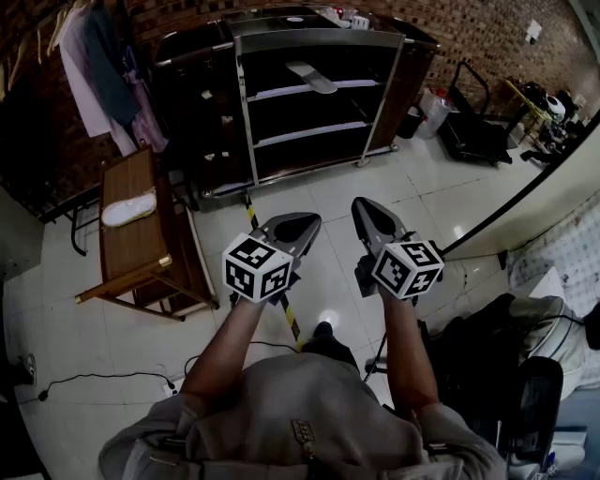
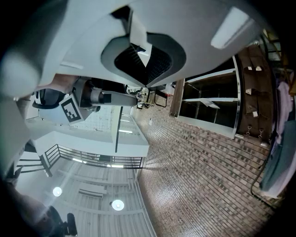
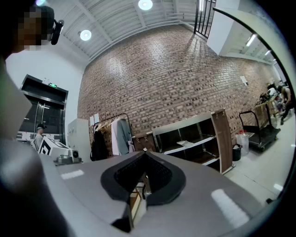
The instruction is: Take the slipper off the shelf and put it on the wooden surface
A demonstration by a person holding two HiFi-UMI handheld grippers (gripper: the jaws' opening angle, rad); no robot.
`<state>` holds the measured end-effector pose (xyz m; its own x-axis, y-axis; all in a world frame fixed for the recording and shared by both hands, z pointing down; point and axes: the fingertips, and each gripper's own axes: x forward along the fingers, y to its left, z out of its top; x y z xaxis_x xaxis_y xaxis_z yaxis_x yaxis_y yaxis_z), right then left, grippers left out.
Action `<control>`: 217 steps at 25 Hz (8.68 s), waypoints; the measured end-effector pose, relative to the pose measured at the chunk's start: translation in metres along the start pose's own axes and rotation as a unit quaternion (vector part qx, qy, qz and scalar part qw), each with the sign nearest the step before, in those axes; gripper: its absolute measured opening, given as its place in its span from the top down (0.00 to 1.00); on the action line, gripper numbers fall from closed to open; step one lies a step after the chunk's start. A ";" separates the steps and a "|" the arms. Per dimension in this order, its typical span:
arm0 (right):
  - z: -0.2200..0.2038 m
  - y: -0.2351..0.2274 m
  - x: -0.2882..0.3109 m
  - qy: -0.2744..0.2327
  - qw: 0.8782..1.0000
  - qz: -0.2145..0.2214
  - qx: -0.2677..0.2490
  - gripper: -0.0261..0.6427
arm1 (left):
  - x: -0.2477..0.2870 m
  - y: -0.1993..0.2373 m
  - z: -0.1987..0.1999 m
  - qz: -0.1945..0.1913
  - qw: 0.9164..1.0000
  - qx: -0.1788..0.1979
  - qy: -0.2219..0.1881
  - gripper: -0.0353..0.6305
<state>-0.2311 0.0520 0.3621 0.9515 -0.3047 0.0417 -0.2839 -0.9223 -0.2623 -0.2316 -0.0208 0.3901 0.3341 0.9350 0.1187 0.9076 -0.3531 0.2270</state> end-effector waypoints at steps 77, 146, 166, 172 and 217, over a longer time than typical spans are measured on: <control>-0.043 -0.492 0.663 0.268 0.944 0.158 -0.109 0.75 | 0.465 0.526 0.089 0.294 0.951 -0.098 -0.005 0.94; -0.187 0.209 0.414 0.267 0.661 0.668 -0.214 0.95 | -0.185 0.314 -0.040 0.737 0.633 -0.173 -0.164 0.94; -0.372 0.400 0.430 0.368 0.525 0.718 -0.269 0.95 | -0.334 0.337 -0.087 0.819 0.486 -0.235 -0.194 0.94; -0.417 0.410 0.430 0.395 0.499 0.714 -0.293 0.95 | -0.351 0.343 -0.096 0.828 0.465 -0.252 -0.187 0.94; -0.129 0.400 0.396 0.228 0.567 0.786 -0.092 0.96 | -0.334 0.327 0.006 0.763 0.599 -0.148 -0.192 0.94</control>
<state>0.0171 -0.4687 0.3984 -0.6122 -0.7760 0.1515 -0.7864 0.5777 -0.2188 -0.0448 -0.4488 0.4185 0.8025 -0.5660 0.1890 -0.5958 -0.7430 0.3049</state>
